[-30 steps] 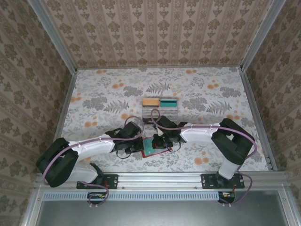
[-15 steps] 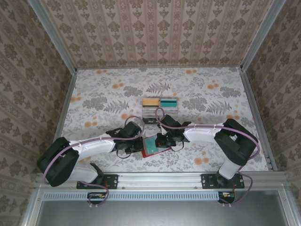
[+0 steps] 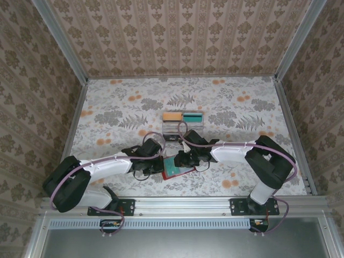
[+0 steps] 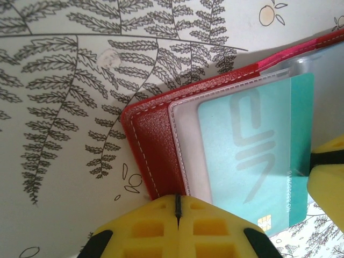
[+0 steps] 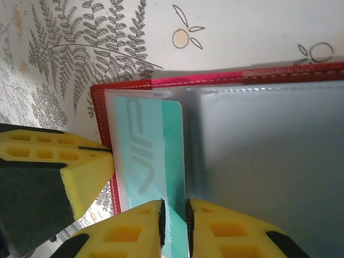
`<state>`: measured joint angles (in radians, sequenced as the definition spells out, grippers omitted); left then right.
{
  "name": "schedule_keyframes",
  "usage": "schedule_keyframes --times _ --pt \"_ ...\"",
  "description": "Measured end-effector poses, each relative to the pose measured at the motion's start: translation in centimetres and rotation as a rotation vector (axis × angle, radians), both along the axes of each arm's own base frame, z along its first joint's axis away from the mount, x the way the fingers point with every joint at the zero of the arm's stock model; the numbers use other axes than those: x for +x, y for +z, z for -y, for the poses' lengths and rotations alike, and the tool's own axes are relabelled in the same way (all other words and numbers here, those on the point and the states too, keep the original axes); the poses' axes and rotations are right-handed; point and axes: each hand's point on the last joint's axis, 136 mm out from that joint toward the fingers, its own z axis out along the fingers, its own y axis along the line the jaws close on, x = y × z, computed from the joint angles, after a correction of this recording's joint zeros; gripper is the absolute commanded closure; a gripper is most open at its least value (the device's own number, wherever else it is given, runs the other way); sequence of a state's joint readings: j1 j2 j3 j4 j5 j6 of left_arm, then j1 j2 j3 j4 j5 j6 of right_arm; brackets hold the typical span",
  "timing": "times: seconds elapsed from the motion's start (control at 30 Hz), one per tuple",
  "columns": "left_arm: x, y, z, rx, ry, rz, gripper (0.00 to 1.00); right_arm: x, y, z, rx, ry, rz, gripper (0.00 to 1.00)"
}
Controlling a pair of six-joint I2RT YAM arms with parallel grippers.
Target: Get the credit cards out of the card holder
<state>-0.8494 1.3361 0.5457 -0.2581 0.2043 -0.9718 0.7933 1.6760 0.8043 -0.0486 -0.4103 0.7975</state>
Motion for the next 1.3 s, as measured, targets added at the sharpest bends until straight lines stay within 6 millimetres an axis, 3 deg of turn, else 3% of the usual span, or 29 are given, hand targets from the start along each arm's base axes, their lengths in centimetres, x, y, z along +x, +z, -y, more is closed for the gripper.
schedule_keyframes --times 0.17,0.47,0.57,1.3 --pt "0.0 0.0 0.0 0.001 0.000 -0.001 1.00 -0.1 -0.7 -0.2 0.002 0.005 -0.020 0.78" --pt "0.0 0.0 0.0 0.005 0.000 -0.005 1.00 -0.1 -1.0 -0.2 0.001 -0.005 -0.032 1.00" --pt "0.0 0.0 0.0 0.006 0.000 -0.006 1.00 0.0 -1.0 0.0 0.005 -0.011 -0.028 1.00" --pt "0.0 0.0 0.0 0.011 -0.017 -0.005 1.00 1.4 0.3 6.4 -0.017 -0.088 0.017 1.00"
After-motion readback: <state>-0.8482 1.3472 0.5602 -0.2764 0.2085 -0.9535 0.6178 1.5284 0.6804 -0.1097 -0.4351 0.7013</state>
